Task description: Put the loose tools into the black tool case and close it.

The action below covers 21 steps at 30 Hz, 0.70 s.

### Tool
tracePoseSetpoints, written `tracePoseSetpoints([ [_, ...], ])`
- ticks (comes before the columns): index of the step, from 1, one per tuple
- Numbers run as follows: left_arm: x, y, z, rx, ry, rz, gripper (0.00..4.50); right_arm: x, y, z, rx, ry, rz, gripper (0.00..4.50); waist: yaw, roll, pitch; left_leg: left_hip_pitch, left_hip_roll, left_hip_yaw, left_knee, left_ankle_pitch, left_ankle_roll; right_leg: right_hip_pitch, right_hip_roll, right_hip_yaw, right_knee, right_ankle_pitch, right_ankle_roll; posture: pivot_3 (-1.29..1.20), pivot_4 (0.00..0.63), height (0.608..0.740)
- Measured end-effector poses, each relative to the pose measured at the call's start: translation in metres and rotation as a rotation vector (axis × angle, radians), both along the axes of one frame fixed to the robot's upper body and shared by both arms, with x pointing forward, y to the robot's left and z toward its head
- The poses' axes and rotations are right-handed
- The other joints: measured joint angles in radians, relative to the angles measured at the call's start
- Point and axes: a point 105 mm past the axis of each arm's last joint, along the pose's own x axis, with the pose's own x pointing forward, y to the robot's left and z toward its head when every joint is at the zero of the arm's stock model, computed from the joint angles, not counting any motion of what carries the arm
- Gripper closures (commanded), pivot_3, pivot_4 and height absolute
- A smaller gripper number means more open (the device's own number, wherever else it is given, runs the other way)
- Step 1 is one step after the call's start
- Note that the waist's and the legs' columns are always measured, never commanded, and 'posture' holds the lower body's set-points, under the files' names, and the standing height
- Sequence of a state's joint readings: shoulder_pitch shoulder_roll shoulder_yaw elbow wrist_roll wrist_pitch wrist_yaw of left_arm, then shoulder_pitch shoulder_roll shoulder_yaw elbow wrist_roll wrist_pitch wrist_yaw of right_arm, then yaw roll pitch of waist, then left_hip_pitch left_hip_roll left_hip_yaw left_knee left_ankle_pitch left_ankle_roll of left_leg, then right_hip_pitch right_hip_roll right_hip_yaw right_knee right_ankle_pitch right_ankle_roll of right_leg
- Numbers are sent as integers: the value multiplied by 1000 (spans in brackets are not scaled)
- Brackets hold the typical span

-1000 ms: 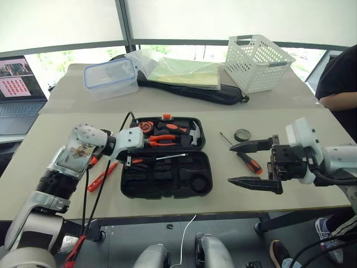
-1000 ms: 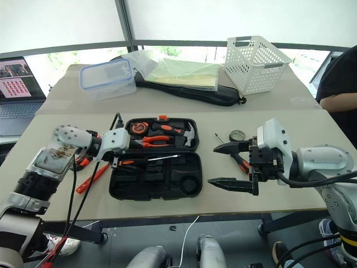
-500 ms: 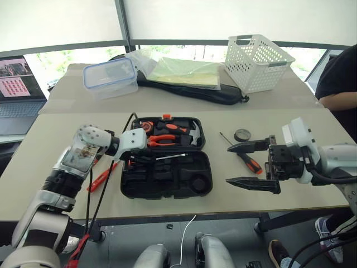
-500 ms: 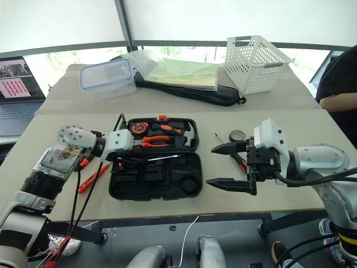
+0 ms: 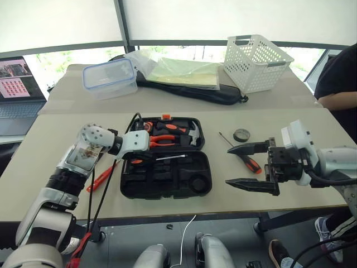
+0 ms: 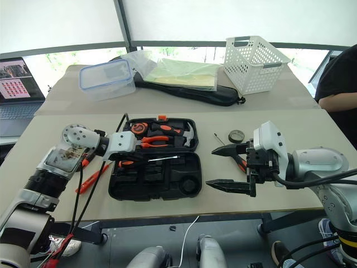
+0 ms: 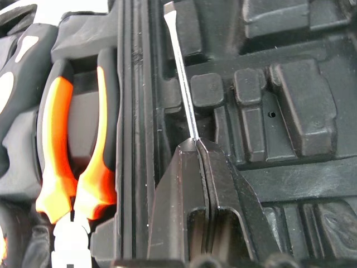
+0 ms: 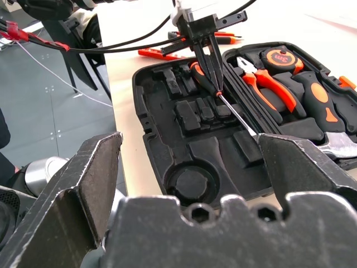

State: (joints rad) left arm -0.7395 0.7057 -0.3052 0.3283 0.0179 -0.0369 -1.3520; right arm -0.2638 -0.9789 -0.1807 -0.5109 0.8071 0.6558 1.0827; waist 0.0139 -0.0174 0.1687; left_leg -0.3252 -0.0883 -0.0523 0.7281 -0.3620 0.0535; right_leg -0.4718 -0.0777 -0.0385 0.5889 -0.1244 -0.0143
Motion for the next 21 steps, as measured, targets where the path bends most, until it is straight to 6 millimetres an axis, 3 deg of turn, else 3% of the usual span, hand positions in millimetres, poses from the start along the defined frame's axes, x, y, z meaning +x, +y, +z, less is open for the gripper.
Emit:
tracePoseSetpoints([
  [14, 6, -4, -3, -23, 12, 18, 4446, 7, -10, -12, -10, 30, -73, 0, 1, 1, -2, 8, 0, -1, 0, -2, 4, 9, 0, 0, -1, 0, 2, 0, 150, 740],
  [17, -2, -6, 17, -188, 141, 67, 3758, 11, -22, -15, -6, 34, -142, 0, -2, -1, -1, 2, 0, 0, 1, -2, 4, 3, 1, 0, 2, 0, 2, 0, 150, 740],
  [21, -28, 5, 81, -395, 219, 68, 2355, 20, -55, -22, 6, 59, -326, 0, -3, -1, 0, -3, 0, 0, 2, -2, 3, -3, 1, -2, 5, 0, 2, 0, 150, 740],
])
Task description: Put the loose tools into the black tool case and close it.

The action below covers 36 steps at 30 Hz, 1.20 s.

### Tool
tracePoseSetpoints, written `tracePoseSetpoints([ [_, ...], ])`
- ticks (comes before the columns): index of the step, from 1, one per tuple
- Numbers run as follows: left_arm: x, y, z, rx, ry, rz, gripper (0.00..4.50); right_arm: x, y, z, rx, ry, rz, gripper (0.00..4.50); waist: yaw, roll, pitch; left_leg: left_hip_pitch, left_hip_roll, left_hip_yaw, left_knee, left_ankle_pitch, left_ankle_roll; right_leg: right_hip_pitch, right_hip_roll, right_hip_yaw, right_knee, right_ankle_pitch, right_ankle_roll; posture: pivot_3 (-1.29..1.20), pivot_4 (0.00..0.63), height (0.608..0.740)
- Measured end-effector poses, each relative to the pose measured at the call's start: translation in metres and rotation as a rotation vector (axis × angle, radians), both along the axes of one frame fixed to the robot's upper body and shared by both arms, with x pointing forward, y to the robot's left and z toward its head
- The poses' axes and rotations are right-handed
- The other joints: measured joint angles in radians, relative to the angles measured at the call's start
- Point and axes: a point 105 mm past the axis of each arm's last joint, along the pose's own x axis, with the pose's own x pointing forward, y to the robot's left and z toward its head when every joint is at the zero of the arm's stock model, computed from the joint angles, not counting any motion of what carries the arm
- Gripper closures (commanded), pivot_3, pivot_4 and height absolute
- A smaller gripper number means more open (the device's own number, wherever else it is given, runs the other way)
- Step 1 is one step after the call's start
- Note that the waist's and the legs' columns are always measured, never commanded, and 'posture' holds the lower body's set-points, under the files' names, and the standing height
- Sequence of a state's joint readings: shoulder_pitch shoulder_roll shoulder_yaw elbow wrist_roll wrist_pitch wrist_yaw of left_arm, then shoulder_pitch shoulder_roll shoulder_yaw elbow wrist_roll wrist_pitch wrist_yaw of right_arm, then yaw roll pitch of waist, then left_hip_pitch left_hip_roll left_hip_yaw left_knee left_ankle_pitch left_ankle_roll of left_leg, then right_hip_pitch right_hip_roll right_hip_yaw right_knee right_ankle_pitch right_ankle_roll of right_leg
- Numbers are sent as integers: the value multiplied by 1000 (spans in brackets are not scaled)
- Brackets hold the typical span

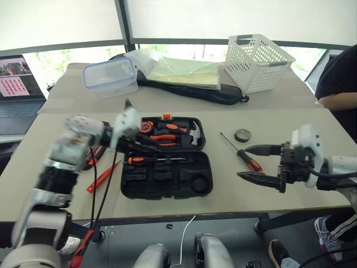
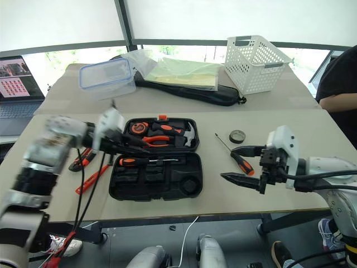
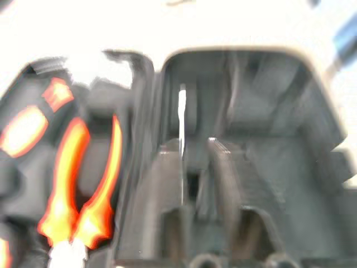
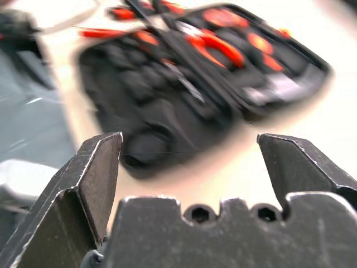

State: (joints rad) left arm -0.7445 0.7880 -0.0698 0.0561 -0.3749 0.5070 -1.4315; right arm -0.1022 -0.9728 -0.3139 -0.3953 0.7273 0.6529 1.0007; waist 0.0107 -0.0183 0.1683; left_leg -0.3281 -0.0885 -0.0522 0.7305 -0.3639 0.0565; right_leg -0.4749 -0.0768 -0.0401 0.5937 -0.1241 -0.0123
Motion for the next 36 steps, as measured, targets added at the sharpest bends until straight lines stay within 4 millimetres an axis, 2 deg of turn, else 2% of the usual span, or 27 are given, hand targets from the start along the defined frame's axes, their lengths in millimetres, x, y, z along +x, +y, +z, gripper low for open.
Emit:
tracePoseSetpoints([
  [1, -7, 2, 12, -31, 10, -1, 1874, 2, -9, -1, 6, 8, -47, 0, 0, 0, 0, 0, 0, 0, 0, 0, 0, 0, 0, 0, 0, 0, 0, 0, 150, 740],
  [3, -24, 1, 28, -87, 52, -22, 1199, 5, -27, -3, 12, 17, -150, 0, 0, 0, 0, 0, -1, 0, 0, 0, 0, 0, 0, 0, -1, 0, 0, 0, 150, 740],
  [6, -40, -2, 38, -149, 90, -35, 70, 12, -50, -12, 31, 40, -284, 0, 1, 0, 0, 3, -1, 1, 0, 0, -1, 3, -1, 1, -3, 0, 0, 0, 150, 740],
  [10, -48, -8, 46, -197, 101, -36, 70, 20, -58, -30, 53, 81, -358, 0, 1, 0, 0, 8, -1, 1, -1, 2, -4, 6, 0, 6, -1, -1, -1, 0, 150, 740],
  [11, -50, -8, 45, -203, 109, -44, 70, 29, -57, -35, 54, 67, -375, 0, -2, 0, 0, 10, -1, 1, -2, 2, -4, 9, 0, 6, -1, -1, -1, 0, 150, 740],
  [13, -52, -11, 40, -196, 125, -62, 70, 48, -54, -48, 61, 51, -420, 0, -12, -1, 0, 15, 0, 2, -3, 2, -5, 13, 0, 8, -1, -1, 0, 0, 150, 740],
  [14, -53, -14, 36, -185, 136, -70, 70, 56, -50, -61, 60, 67, -438, 0, -14, -1, 0, 16, 0, 2, -3, 2, -5, 13, 0, 9, -1, -1, 0, 0, 150, 740],
  [17, -55, -18, 32, -164, 131, -85, 70, 67, -37, -95, 50, 140, -445, 0, -14, 0, 0, 15, 0, 1, -4, 2, -5, 10, 1, 8, 0, -1, -1, 0, 150, 740],
  [19, -55, -19, 31, -155, 119, -89, 70, 73, -33, -97, 55, 130, -441, 0, -14, 0, 0, 12, -1, 2, -4, 2, -5, 8, 1, 8, -1, -1, -1, 0, 150, 740],
  [22, -53, -19, 28, -138, 103, -79, 0, 79, -33, -99, 38, 107, -448, 709, -16, 0, 0, 11, -1, 1, -4, 2, -5, 8, 1, 7, -1, -1, -1, 0, 150, 740],
  [25, -53, -15, 23, -120, 93, -64, 0, 80, -33, -99, 50, 92, -464, 1727, -20, 0, 0, 11, -1, 1, -4, 2, -5, 8, 1, 7, -2, -1, -2, 0, 150, 740],
  [30, -56, -3, 7, -66, 110, -44, 0, 67, -34, -101, 74, 95, -462, 3483, -20, 0, 0, 11, -1, 1, -5, 2, -5, 6, 1, 7, -1, -2, -3, 0, 150, 740],
  [33, -56, 2, 3, -40, 106, -36, 0, 62, -33, -92, 100, 90, -437, 3476, -20, 1, 0, 10, -1, 1, -5, 2, -5, 5, 1, 7, -1, -2, -3, 0, 150, 740],
  [36, -56, 11, -3, -10, 121, -16, 0, 64, -25, -60, 103, 9, -341, 3476, -24, 2, 1, 10, -1, 2, -5, 2, -5, 4, 1, 8, -1, -2, -2, 0, 150, 740],
])
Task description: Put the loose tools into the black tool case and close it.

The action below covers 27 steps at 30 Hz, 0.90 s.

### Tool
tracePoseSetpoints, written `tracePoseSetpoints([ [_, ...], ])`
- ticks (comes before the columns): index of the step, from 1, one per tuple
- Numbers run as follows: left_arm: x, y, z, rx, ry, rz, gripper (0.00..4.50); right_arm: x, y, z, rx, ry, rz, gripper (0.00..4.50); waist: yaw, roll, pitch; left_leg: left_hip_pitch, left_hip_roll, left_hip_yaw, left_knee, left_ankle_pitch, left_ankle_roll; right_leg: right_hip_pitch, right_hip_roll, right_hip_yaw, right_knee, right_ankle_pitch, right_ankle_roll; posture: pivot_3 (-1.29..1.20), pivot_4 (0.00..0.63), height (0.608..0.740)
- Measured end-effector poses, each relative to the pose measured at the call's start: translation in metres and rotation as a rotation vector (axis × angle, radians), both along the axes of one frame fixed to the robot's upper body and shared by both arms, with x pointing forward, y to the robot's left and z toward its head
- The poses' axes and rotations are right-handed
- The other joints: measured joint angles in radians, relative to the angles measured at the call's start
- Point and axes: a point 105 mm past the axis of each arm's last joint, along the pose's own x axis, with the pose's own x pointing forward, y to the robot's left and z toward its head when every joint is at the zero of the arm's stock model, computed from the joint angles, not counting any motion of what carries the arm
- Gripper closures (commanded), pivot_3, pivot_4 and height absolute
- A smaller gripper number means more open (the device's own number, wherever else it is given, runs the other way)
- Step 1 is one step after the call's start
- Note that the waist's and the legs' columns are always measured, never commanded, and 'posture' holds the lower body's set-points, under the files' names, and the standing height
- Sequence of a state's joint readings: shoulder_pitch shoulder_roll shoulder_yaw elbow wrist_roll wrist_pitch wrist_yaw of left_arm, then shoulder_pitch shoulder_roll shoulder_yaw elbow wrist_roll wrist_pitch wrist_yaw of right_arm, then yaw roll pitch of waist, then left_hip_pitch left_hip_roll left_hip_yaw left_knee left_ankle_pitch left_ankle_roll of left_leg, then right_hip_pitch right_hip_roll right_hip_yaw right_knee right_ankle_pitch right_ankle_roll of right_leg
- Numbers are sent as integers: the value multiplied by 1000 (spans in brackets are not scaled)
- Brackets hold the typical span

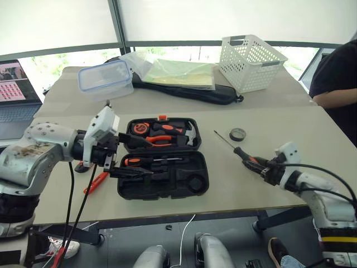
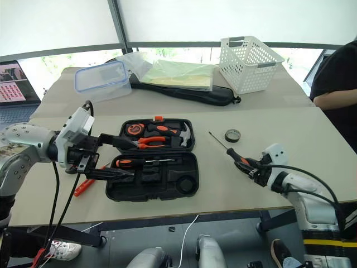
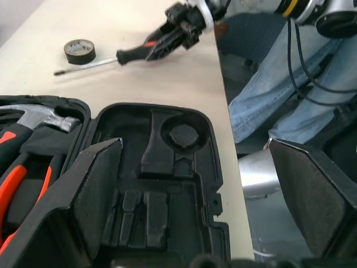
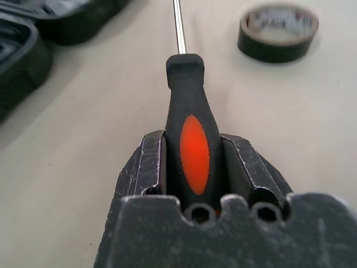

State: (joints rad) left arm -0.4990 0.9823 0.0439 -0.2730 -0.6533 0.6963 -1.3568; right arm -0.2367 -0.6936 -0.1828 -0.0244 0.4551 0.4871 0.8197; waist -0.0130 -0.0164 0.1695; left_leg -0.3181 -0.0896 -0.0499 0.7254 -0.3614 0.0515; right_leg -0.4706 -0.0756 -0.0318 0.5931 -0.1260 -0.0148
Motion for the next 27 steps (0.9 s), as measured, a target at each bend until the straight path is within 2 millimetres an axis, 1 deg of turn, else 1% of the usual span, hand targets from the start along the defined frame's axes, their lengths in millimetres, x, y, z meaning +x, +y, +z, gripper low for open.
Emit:
tracePoseSetpoints([
  [2, 0, 6, -3, 18, 19, 12, 0, 3, 11, 27, -20, -74, 85, 3476, -4, 0, 0, 0, 1, 1, -1, 0, 0, -1, 1, 0, 0, 0, 0, 0, 150, 740],
  [3, -5, 12, -7, 50, 42, 9, 0, 4, 26, 43, -40, -117, 178, 3476, -11, 0, 0, 0, 1, 1, -2, 0, 0, -2, 1, 1, 0, 0, 0, 0, 150, 740],
  [4, -8, 17, -10, 75, 60, 6, 0, 2, 40, 53, -61, -139, 264, 3476, -15, 0, 0, 1, 1, 2, -4, 0, 0, -2, 2, 1, 0, 0, -1, 0, 150, 740],
  [5, -12, 22, -12, 105, 76, -2, 0, -4, 64, 64, -89, -165, 407, 3476, -18, 0, 0, 1, 1, 1, -7, 0, 0, -2, 2, 1, 0, -1, -2, 0, 150, 740],
  [6, -13, 23, -13, 118, 77, -10, 0, -9, 79, 67, -105, -172, 496, 3476, -16, 0, 0, 1, 2, 1, -7, 0, 0, -2, 2, -1, -1, -1, -2, 0, 150, 740],
  [8, -16, 26, -15, 133, 85, -17, 0, -17, 107, 62, -140, -151, 659, 3476, -9, 0, 0, 0, 2, 0, -8, 0, 0, -2, 1, -3, 0, -1, -2, 0, 150, 740],
  [10, -17, 27, -15, 136, 89, -16, 0, -22, 131, 51, -177, -128, 781, 3476, -2, 0, 0, -2, 1, -1, -7, 0, 0, -3, 0, -6, 0, -1, -2, 0, 150, 740],
  [13, -17, 27, -16, 136, 86, -13, 0, -23, 155, 38, -241, -120, 876, 3476, 6, 0, 0, -4, -1, -1, -5, 0, 0, -4, 0, -9, 0, -1, -1, 0, 150, 740],
  [17, -17, 25, -15, 141, 69, -8, 0, -9, 168, 24, -320, -103, 864, 3476, 4, 0, 0, -5, -1, -1, -5, 0, 0, -4, 0, -10, 0, 0, -1, 0, 150, 740],
  [22, -15, 23, -13, 142, 43, 10, 0, 4, 162, 12, -375, -74, 795, 3476, -1, 0, 0, -4, -1, -1, -6, 0, -1, -5, 0, -10, 0, 0, -2, 0, 150, 740],
  [27, -14, 20, -13, 132, 27, 12, 0, 9, 160, 7, -414, -97, 780, 3476, -4, 0, 0, -3, -1, 0, -5, 1, -1, -5, 0, -9, 0, -1, -2, 0, 150, 740],
])
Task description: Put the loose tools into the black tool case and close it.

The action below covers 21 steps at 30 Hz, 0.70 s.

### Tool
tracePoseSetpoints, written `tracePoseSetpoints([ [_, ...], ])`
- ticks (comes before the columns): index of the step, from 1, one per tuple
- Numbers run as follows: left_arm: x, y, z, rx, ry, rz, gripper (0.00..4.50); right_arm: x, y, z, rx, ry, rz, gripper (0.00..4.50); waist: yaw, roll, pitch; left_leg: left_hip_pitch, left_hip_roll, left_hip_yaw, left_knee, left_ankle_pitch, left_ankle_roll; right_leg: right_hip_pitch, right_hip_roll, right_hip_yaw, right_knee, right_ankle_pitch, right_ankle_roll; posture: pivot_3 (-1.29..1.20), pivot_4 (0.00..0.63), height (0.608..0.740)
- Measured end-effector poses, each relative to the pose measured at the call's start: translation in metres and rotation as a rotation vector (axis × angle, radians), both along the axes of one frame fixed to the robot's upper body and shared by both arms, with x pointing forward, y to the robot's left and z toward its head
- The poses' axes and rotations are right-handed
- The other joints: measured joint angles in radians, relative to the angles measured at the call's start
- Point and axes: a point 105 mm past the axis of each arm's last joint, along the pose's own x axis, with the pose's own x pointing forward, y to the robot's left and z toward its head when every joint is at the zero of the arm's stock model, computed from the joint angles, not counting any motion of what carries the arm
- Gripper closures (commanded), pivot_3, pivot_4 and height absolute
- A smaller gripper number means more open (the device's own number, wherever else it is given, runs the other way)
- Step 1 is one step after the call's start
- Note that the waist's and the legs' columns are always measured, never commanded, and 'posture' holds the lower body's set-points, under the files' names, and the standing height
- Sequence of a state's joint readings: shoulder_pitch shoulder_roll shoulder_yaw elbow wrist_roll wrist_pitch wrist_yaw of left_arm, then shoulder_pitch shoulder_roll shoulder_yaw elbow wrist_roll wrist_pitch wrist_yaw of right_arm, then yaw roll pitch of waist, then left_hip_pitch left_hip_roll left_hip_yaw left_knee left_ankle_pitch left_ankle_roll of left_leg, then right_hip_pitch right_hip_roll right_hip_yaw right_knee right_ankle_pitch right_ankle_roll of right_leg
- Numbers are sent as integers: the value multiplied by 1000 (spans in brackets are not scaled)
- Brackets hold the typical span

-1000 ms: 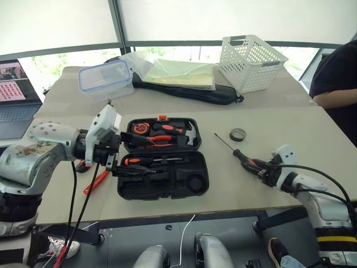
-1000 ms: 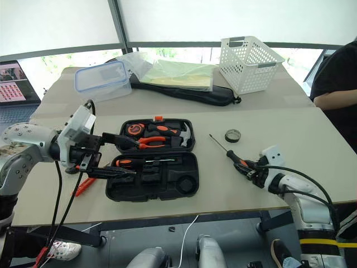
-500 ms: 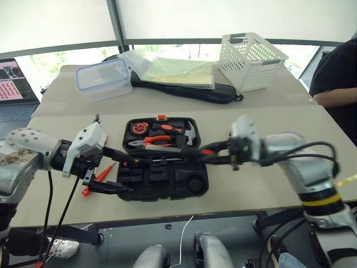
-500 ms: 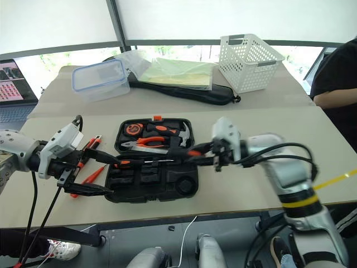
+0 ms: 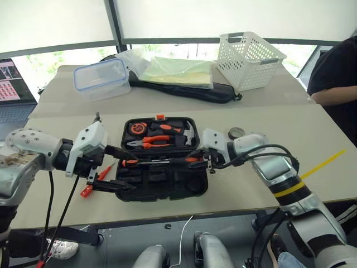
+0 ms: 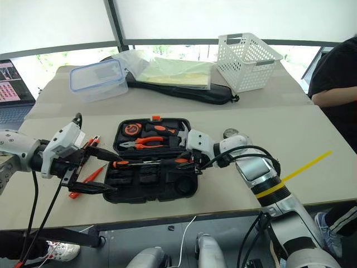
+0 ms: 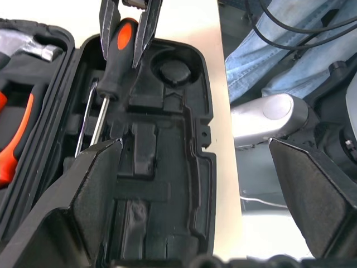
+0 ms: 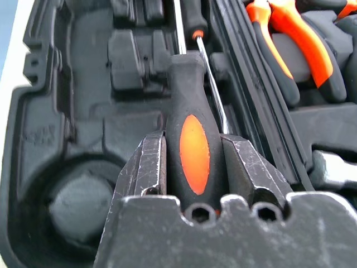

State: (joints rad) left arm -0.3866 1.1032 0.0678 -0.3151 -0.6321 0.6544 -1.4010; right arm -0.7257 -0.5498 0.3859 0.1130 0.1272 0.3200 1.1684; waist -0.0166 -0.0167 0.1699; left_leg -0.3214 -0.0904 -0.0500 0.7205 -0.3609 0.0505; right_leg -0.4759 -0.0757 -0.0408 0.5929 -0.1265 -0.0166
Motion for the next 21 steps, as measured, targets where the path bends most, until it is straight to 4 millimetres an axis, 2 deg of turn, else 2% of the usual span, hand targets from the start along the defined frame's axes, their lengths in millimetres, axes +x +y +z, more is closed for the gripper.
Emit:
tracePoseSetpoints([
  [1, 1, -1, 0, -3, -4, 2, 0, 1, 0, -1, -1, -10, 3, 2472, 0, 0, 0, 0, 0, 0, 0, 0, 0, 0, 0, 0, 0, 0, 0, 0, 150, 740],
  [8, 6, -3, 8, -14, -37, 4, 0, 1, 4, -1, 4, -53, 41, 277, 0, 0, 0, 0, 0, 0, 0, 0, -1, 0, 0, 0, 0, 0, 0, 0, 150, 740],
  [11, 8, -2, 7, -21, -30, 11, 0, 2, 7, 2, 29, -58, 33, 277, -1, 0, 0, 0, 0, 0, 0, 0, -1, 0, 0, 0, 1, 0, 0, 0, 150, 740],
  [12, 9, -2, 6, -25, -28, 13, 0, 3, 8, 3, 45, -55, 22, 495, -1, 0, 0, 0, 0, 0, 0, 0, -1, 0, 0, 0, 1, 0, 0, 0, 150, 740],
  [17, 10, -1, 6, -25, -39, 9, 0, 3, 13, 9, 120, 18, -12, 1990, -1, 0, 0, 0, 0, -1, 0, 0, -1, 0, 0, 1, 0, 0, -1, 0, 150, 740],
  [18, 10, 0, 6, -21, -42, 9, 0, 2, 16, 8, 127, 27, -9, 2466, -1, 0, 0, 0, 0, -1, 0, 0, -1, 0, 0, 1, 0, 0, -1, 0, 150, 740],
  [21, 11, 0, 5, -11, -49, 7, 0, 0, 23, 6, 131, 32, 6, 3426, -1, 0, 0, 0, 0, -1, 0, 0, -1, 0, 0, 1, 1, 0, -1, 0, 150, 740],
])
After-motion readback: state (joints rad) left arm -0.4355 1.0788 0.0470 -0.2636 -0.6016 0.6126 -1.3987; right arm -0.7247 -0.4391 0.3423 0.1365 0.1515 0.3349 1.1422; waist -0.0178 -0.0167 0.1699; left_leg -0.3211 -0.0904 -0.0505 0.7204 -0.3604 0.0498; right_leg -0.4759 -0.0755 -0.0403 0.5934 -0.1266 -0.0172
